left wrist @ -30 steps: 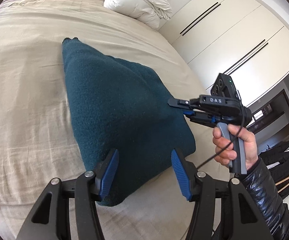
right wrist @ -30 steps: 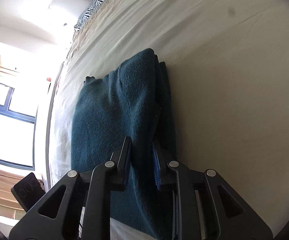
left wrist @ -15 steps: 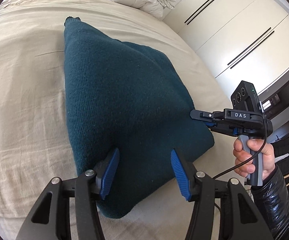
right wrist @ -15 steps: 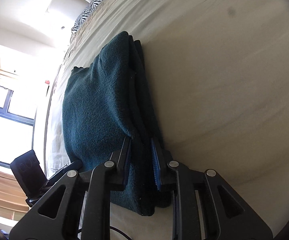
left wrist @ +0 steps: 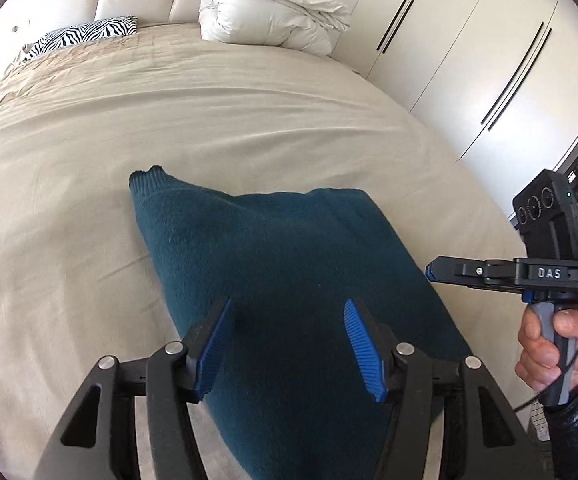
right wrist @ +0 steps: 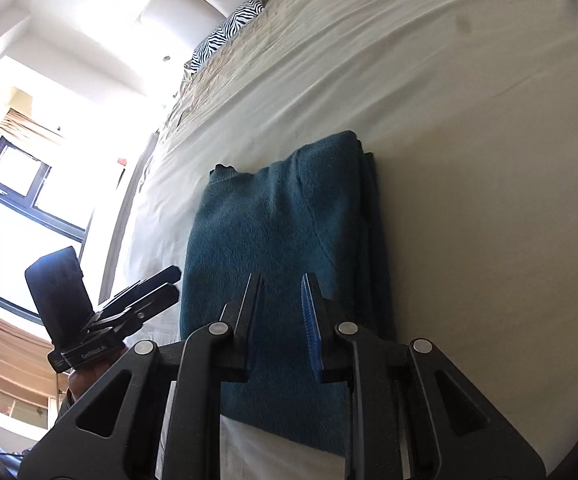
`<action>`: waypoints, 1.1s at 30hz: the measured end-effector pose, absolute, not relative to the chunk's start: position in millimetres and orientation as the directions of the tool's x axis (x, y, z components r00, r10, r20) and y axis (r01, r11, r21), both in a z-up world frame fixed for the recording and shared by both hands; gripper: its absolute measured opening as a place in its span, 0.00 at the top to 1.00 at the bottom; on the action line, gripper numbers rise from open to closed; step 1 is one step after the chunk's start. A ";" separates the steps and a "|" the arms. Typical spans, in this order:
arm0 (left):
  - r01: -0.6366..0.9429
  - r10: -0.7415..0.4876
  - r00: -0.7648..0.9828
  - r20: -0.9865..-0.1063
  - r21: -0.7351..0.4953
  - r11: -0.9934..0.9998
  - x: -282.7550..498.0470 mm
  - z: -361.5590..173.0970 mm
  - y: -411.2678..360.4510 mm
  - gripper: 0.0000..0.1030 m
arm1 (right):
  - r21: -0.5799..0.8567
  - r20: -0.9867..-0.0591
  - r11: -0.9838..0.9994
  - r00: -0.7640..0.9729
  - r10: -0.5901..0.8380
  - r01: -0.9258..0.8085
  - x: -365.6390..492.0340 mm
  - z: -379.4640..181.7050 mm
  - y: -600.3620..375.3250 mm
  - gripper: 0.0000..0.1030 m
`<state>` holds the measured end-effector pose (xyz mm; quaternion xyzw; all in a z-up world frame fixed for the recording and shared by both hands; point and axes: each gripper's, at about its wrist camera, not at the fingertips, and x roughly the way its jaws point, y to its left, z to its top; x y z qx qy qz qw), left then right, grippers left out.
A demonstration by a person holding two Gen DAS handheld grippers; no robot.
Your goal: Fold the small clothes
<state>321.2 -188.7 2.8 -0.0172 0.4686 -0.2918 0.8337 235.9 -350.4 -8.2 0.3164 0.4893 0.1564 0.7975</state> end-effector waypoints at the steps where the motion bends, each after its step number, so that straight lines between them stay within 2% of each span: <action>1: 0.468 -0.484 0.380 -0.788 -0.288 0.836 329.0 -5.1 -194.7 0.42 | 0.669 -0.676 0.740 0.464 0.572 0.061 247.4 -13.4 -342.5 0.82; 3: 0.443 -0.463 0.356 -0.812 -0.290 0.848 335.7 -23.3 -195.3 0.43 | 0.664 -0.686 0.745 0.448 0.573 0.064 259.7 -23.7 -338.2 0.82; 5: 0.451 -0.461 0.390 -0.797 -0.270 0.850 326.8 -34.3 -194.2 0.43 | 0.631 -0.724 0.770 0.426 0.543 0.090 268.1 -39.4 -338.4 0.82; 10: 0.444 -0.434 0.404 -0.805 -0.242 0.863 326.4 -40.2 -200.6 0.43 | 0.684 -0.663 0.727 0.459 0.592 0.051 264.9 -67.1 -346.4 0.87; 13: 0.454 -0.416 0.413 -0.810 -0.213 0.865 325.0 -40.6 -204.1 0.42 | 0.685 -0.666 0.725 0.463 0.585 0.068 254.3 -59.0 -352.6 0.88; 14: 0.453 -0.417 0.414 -0.809 -0.214 0.865 323.5 -41.7 -203.3 0.42 | 0.673 -0.673 0.737 0.465 0.575 0.063 252.2 -53.3 -350.3 0.85; 18: 0.452 -0.419 0.415 -0.807 -0.216 0.865 323.6 -41.9 -205.0 0.42 | 0.676 -0.648 0.736 0.455 0.611 -0.026 227.6 -31.0 -335.7 0.84; 22: 0.451 -0.410 0.426 -0.806 -0.203 0.869 320.5 -42.5 -206.9 0.42 | 0.635 -0.701 0.772 0.405 0.587 -0.020 216.5 -52.3 -331.5 0.84; 25: 0.454 -0.401 0.436 -0.806 -0.188 0.871 315.9 -41.4 -209.3 0.42 | 0.691 -0.648 0.723 0.433 0.626 -0.013 210.5 -62.6 -341.7 0.84; 28: 0.454 -0.405 0.434 -0.805 -0.193 0.870 316.3 -41.2 -208.4 0.42 | 0.687 -0.637 0.726 0.461 0.618 -0.023 206.1 -54.4 -342.2 0.84; 30: 0.454 -0.406 0.437 -0.803 -0.192 0.870 315.2 -41.1 -208.4 0.42 | 0.692 -0.612 0.721 0.499 0.613 -0.036 200.9 -44.3 -348.0 0.82; 31: 0.455 -0.405 0.439 -0.802 -0.190 0.870 314.6 -40.5 -208.4 0.42 | 0.701 -0.597 0.712 0.518 0.612 -0.033 199.2 -40.5 -353.8 0.77; 33: 0.457 -0.407 0.448 -0.796 -0.187 0.869 312.0 -37.6 -207.3 0.42 | 0.697 -0.598 0.717 0.554 0.579 0.003 195.6 -35.0 -367.7 0.56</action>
